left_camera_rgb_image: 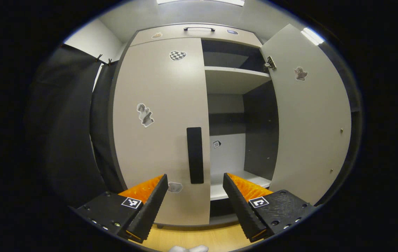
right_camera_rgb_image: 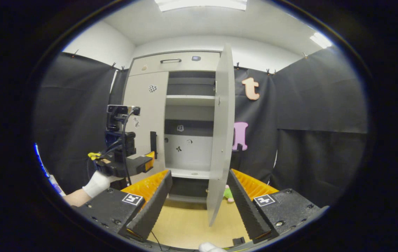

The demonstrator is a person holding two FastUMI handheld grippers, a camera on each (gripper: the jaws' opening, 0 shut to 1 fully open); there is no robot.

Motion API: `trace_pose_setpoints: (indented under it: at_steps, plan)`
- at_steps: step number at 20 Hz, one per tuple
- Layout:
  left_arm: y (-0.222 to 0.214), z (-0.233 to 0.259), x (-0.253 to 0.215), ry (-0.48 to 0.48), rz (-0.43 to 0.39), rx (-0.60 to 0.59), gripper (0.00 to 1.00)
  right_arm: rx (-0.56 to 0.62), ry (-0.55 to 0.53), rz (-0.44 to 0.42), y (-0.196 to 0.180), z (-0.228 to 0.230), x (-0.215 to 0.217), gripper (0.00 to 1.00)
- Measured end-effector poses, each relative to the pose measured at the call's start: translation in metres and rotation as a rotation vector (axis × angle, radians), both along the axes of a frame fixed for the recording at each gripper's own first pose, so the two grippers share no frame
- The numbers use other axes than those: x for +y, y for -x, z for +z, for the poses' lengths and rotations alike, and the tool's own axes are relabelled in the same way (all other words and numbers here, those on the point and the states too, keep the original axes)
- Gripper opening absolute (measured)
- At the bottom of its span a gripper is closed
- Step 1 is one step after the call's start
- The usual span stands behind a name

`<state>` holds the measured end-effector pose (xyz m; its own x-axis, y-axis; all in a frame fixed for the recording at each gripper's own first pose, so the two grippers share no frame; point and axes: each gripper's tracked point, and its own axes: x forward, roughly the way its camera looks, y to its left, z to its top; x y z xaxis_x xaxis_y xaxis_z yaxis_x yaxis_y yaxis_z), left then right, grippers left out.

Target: Open the right door of the double-door shoe cabinet with the right hand, and open the left door with the left hand.

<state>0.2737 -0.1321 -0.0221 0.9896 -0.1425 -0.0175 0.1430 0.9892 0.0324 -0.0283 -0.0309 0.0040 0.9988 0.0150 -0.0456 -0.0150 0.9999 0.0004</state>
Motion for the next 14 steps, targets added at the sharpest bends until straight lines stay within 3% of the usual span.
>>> trace_pose_setpoints:
  at_steps: [8, 10, 11, 14]
  plan:
    - [-0.069, 0.008, -0.009, 0.014, 0.006, 0.002, 0.96, 0.028, -0.002, -0.043, -0.016, -0.006, -0.021, 1.0]
    - [-0.074, 0.007, -0.008, 0.028, 0.01, 0.001, 0.84, 0.031, 0.004, -0.046, -0.017, -0.008, -0.023, 1.0]
    - [-0.076, 0.007, -0.009, 0.036, 0.005, 0.005, 0.86, 0.036, 0.005, -0.048, -0.018, -0.009, -0.023, 1.0]
    - [-0.083, 0.002, -0.004, 0.039, 0.026, 0.026, 0.72, 0.046, 0.005, -0.043, -0.025, -0.009, -0.021, 1.0]
